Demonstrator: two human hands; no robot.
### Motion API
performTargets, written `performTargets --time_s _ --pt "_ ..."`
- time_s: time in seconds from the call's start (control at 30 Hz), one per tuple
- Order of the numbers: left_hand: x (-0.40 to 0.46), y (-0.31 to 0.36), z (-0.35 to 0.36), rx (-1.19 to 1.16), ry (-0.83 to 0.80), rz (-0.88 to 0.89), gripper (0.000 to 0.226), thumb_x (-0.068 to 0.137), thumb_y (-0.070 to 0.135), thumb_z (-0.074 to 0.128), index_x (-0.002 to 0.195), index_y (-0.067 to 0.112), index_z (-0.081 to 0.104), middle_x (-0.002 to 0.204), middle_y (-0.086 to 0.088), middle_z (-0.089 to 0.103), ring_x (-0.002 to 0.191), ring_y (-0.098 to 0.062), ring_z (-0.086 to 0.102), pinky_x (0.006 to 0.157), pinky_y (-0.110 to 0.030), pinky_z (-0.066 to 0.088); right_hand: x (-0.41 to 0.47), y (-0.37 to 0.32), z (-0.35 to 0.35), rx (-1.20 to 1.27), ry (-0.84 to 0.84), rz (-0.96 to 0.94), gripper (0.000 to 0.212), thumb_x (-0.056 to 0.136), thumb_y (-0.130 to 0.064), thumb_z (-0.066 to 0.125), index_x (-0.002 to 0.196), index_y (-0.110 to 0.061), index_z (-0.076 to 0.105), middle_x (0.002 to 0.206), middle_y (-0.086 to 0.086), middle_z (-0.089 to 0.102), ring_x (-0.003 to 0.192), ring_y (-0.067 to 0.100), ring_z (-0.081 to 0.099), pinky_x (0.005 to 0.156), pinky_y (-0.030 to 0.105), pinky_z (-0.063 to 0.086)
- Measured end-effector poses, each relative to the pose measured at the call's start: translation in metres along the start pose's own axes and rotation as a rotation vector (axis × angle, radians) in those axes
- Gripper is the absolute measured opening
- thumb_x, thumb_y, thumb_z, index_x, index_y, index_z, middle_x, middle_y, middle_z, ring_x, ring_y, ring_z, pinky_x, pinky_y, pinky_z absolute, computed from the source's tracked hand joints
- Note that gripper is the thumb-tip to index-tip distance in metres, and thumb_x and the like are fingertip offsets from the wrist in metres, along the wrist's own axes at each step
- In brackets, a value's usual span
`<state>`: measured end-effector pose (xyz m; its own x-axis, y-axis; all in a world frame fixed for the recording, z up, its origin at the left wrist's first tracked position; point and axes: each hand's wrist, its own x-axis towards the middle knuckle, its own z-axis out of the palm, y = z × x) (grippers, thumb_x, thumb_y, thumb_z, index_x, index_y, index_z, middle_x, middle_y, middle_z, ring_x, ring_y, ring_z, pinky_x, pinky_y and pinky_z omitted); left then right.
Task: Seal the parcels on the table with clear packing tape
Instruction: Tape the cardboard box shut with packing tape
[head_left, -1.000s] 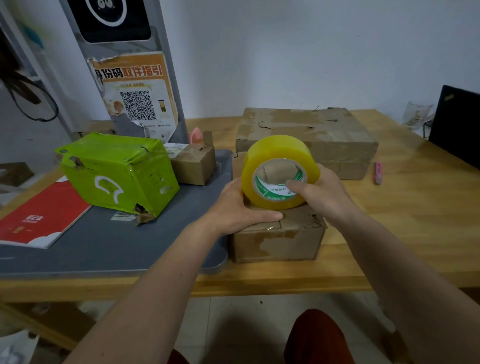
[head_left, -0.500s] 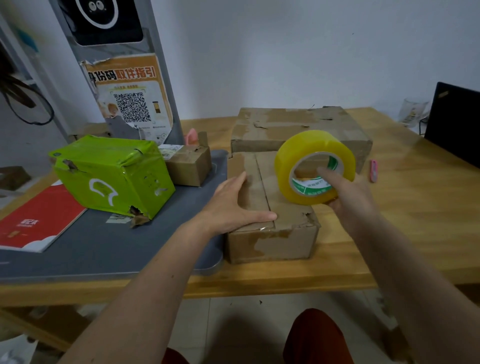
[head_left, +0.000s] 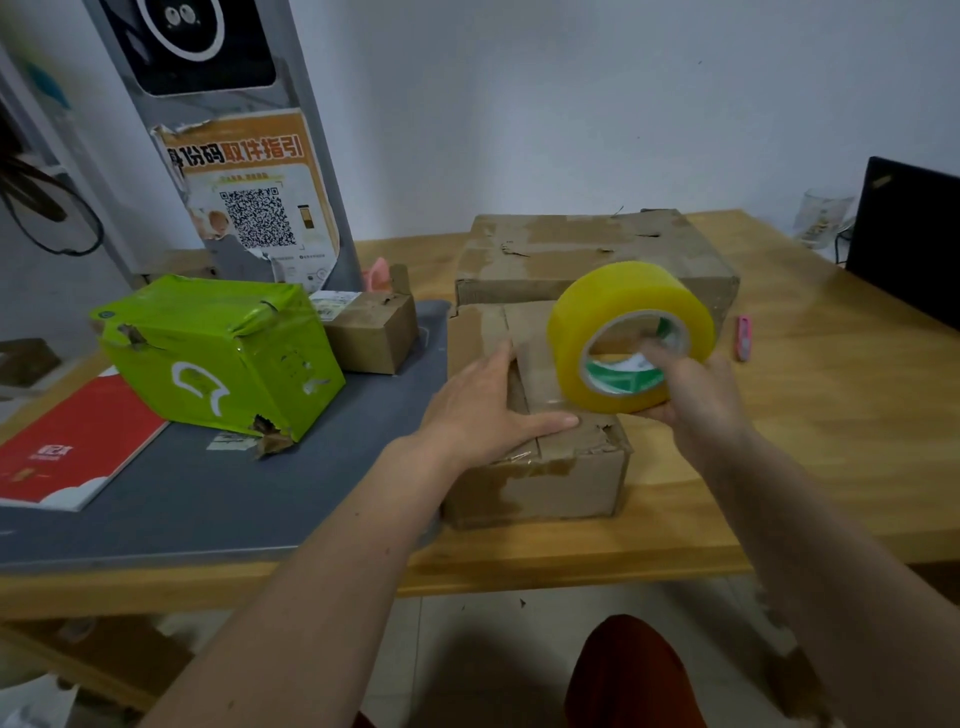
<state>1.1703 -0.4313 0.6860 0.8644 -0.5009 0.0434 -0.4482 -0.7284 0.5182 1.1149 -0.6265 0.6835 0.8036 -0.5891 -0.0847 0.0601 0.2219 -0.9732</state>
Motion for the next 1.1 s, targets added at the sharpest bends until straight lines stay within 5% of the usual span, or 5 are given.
performTargets --time_s 0.17,0.47,0.73,0.87,1.1 --pt "-0.005 0.005 -0.003 -0.039 0.007 0.012 0.111 0.072 0.068 0.072 0.158 0.03 0.012 0.157 0.009 0.035 0.143 -0.017 0.032 0.111 -0.035 0.032 0.004 0.0 -0.022 0.14 0.037 0.097 0.031 0.095 -0.013 0.06 0.126 -0.015 0.056 0.128 0.013 0.055 0.108 0.039 0.06 0.07 0.056 0.054" --pt "-0.006 0.008 -0.005 -0.006 -0.014 -0.029 0.111 0.073 0.07 0.07 0.158 0.029 0.012 0.159 0.005 0.03 0.145 -0.019 0.029 0.113 -0.039 0.03 0.011 0.014 -0.035 0.155 0.062 0.109 0.029 0.094 -0.011 0.061 0.123 -0.014 0.058 0.127 0.013 0.057 0.107 0.037 0.059 0.076 0.061 0.053" --pt "-0.002 0.003 0.0 0.106 -0.035 -0.035 0.115 0.066 0.087 0.043 0.159 0.027 0.013 0.167 0.006 0.001 0.153 -0.014 -0.002 0.123 -0.041 0.007 0.018 0.046 -0.045 0.189 0.091 0.306 0.045 0.091 -0.016 0.067 0.132 -0.009 0.05 0.132 0.017 0.055 0.107 0.038 0.06 0.055 0.043 0.054" --pt "0.0 -0.006 0.003 -0.167 0.052 -0.203 0.075 0.091 0.07 0.041 0.155 0.035 0.025 0.166 0.002 -0.003 0.153 -0.025 0.003 0.12 -0.046 0.016 0.016 0.05 -0.049 0.222 0.002 0.32 0.042 0.091 -0.011 0.064 0.131 -0.01 0.051 0.128 0.018 0.059 0.101 0.034 0.063 0.054 0.042 0.056" --pt "-0.009 -0.02 0.004 -0.663 0.151 -0.372 0.067 0.1 0.042 0.054 0.157 0.032 0.021 0.155 0.004 0.037 0.109 -0.012 0.049 0.064 -0.013 0.042 0.003 0.044 -0.042 0.276 -0.058 0.337 0.048 0.089 -0.008 0.066 0.134 -0.009 0.051 0.129 0.015 0.062 0.109 0.031 0.064 0.068 0.041 0.057"
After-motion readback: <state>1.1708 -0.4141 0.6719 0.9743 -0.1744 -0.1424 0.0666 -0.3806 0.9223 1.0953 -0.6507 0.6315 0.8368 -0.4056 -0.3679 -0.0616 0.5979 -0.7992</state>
